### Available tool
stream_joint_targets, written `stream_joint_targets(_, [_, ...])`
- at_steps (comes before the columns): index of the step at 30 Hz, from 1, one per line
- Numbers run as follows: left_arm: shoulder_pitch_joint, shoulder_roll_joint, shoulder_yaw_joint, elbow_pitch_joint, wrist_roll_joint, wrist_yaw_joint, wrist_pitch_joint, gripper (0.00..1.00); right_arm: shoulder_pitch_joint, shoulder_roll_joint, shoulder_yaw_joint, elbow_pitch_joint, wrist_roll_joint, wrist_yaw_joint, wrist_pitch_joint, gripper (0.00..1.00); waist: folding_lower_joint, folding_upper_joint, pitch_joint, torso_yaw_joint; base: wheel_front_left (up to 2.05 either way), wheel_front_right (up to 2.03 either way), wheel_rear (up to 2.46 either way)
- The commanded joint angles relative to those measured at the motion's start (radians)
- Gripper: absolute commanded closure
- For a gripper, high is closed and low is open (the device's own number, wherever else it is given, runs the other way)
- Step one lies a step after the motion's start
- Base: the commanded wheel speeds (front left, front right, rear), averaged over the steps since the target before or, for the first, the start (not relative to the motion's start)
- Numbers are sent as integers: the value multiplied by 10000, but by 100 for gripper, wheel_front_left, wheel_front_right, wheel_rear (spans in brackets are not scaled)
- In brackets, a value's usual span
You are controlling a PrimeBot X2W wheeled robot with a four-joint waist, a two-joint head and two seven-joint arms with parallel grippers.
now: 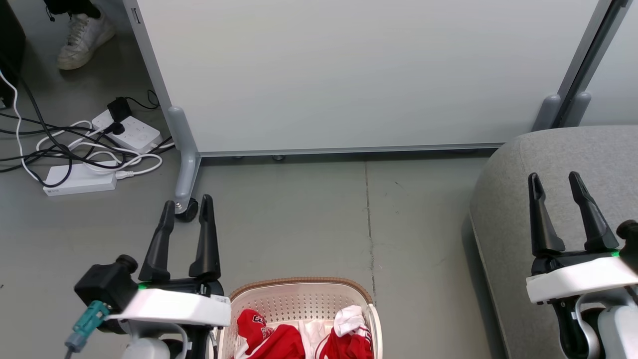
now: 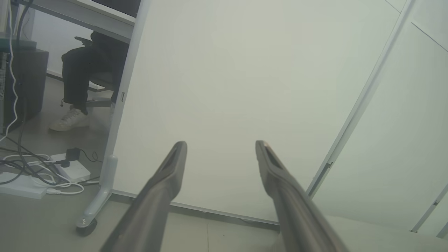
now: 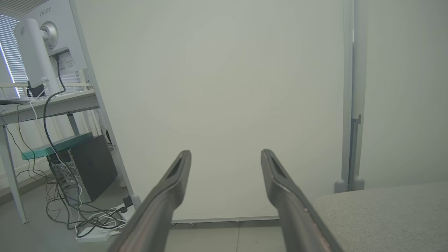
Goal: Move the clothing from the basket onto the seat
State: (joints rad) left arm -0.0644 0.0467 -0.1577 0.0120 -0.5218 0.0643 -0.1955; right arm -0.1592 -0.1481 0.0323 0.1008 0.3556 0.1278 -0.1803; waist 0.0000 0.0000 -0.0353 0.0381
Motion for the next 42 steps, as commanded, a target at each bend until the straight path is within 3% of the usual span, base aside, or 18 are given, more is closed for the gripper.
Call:
stream_joint_targets(1, [-21,34,-76,-152,458,159,-87,0,-100,-17,11,-24,-291,38,-110,0,0,0,-6,-8,0,0,0])
stream_joint_targets(8, [144,39,-490,251,1626,694,-201,0,116,147,340,508,-439,39,-263,0,0,0,-42,-26,0,0,0])
stream_joint_targets(17, [330,42,-665,802,2399,1053,-315,0,181,198,889,1225,-588,42,-398,0,0,0,-68,-25,0,0,0])
stream_joint_targets(42, [620,53,-902,1742,4181,953,-646,0,-161,361,1629,2446,-2219,38,-805,0,0,0,-122,-11,0,0,0])
